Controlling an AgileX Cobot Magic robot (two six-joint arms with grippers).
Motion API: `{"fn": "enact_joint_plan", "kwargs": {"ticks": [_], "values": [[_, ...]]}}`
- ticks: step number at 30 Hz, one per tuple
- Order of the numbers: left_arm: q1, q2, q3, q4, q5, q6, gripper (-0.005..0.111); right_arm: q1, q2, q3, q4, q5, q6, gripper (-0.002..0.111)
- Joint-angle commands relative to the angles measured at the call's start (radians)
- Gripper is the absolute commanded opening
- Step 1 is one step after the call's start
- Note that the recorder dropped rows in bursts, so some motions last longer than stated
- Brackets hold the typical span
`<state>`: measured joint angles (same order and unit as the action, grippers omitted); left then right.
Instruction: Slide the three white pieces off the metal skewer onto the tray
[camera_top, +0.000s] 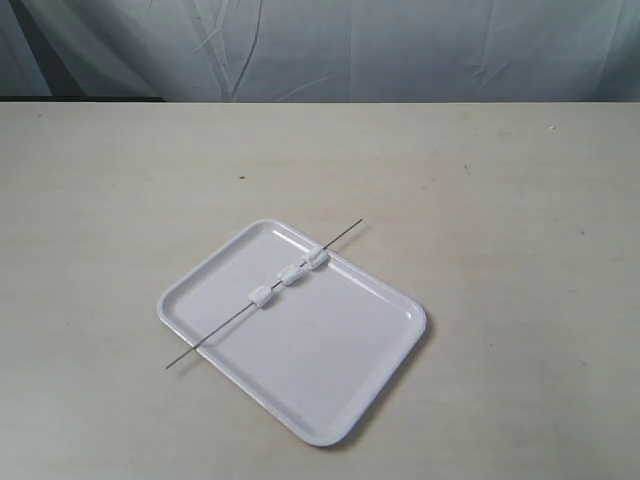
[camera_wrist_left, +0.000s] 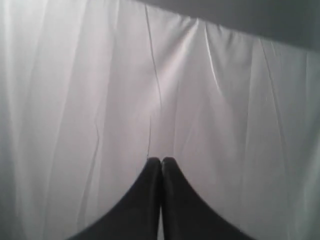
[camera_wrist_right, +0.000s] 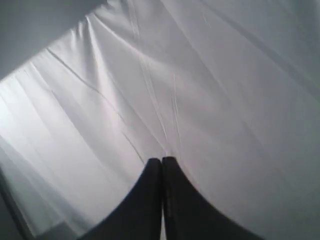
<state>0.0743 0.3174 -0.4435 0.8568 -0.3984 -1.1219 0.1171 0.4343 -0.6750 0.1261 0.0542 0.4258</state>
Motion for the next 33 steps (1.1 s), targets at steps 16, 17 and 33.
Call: {"fn": "enact_joint_plan", "kwargs": {"ticks": [16,17,33], "values": [[-0.087,1.054,-0.094,0.888,-0.388,-0.588,0.000,0.123,0.864,-0.289,0.554,0.630,-0.538,-0.001],[-0.087,1.090,-0.094,0.888,-0.368,-0.568,0.000,0.123,0.894,-0.289,0.555,0.630,-0.540,-0.001],[-0.340,1.356,-0.130,0.888,-0.106,-0.398,0.033,0.123,1.147,-0.289,0.691,0.626,-0.756,-0.001]]}}
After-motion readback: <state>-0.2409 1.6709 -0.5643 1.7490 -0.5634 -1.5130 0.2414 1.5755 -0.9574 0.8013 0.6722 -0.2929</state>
